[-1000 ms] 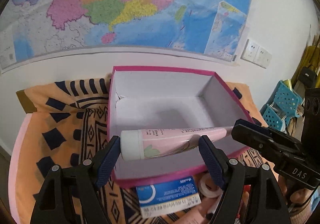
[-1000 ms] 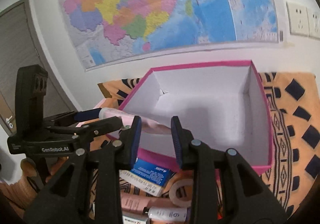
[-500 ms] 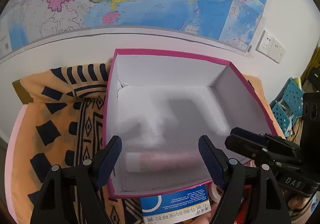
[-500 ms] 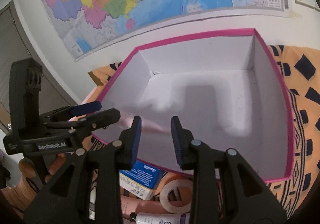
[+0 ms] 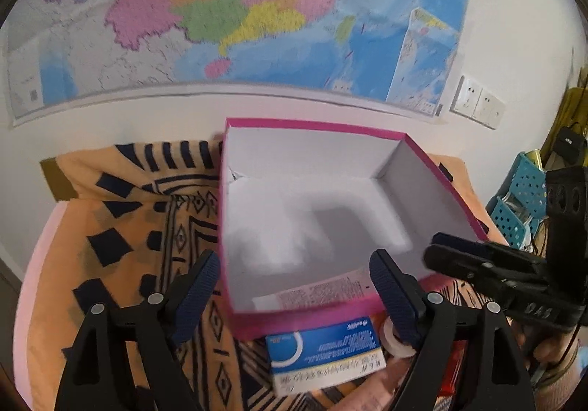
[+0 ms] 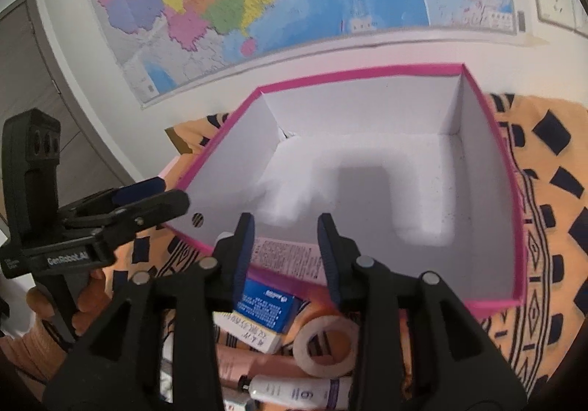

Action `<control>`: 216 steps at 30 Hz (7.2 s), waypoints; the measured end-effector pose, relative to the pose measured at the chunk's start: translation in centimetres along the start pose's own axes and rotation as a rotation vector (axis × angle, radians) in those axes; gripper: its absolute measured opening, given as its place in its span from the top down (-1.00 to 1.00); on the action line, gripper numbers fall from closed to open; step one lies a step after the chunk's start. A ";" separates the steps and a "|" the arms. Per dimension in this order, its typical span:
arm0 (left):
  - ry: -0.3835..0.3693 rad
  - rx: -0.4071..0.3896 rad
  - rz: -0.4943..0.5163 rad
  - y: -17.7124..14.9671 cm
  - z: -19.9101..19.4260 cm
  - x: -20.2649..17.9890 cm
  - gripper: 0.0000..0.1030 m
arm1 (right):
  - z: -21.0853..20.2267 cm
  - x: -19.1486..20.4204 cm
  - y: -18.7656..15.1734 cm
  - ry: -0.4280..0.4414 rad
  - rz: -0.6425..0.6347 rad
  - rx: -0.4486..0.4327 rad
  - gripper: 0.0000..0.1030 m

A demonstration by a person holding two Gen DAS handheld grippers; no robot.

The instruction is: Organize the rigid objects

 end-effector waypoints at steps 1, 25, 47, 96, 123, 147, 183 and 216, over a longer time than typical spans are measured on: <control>-0.002 -0.008 0.004 -0.3 -0.4 0.0 -0.71 | -0.7 0.2 -0.2 0.007 -0.004 -0.011 0.14; -0.018 0.189 -0.008 -9.3 3.1 0.9 -0.72 | 3.0 2.6 -8.5 0.067 0.019 0.213 -0.19; -0.114 0.267 -0.036 -9.9 4.7 0.3 -0.20 | 5.5 2.4 -8.9 0.052 0.043 0.244 0.01; -0.164 0.018 0.037 0.3 -1.0 -2.6 -0.28 | -4.0 5.8 0.2 -0.010 -0.118 -0.042 0.00; -0.117 0.110 -0.005 -0.5 5.0 -0.6 0.02 | 2.3 4.2 0.4 -0.041 -0.094 0.028 0.37; -0.052 -0.024 0.030 -1.7 -0.7 -1.2 -0.49 | -1.3 5.5 -1.1 -0.120 -0.197 -0.061 0.14; -0.070 0.074 -0.010 -8.9 -2.5 -2.3 -0.60 | -4.5 7.3 -5.6 -0.194 -0.257 -0.053 0.12; -0.040 0.125 -0.030 -11.0 -2.6 -1.2 -0.60 | -3.7 6.2 -7.8 -0.182 -0.226 0.003 -0.07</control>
Point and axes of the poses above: each gripper's, at about its wrist camera, not at the fingertips, and z roughly the way its jaws point, x to its left, y to its top, the point moved 4 cm from there along z, roughly the way its jaws point, and after that the axes turned 3 degrees about -y, right-handed, at the moved point
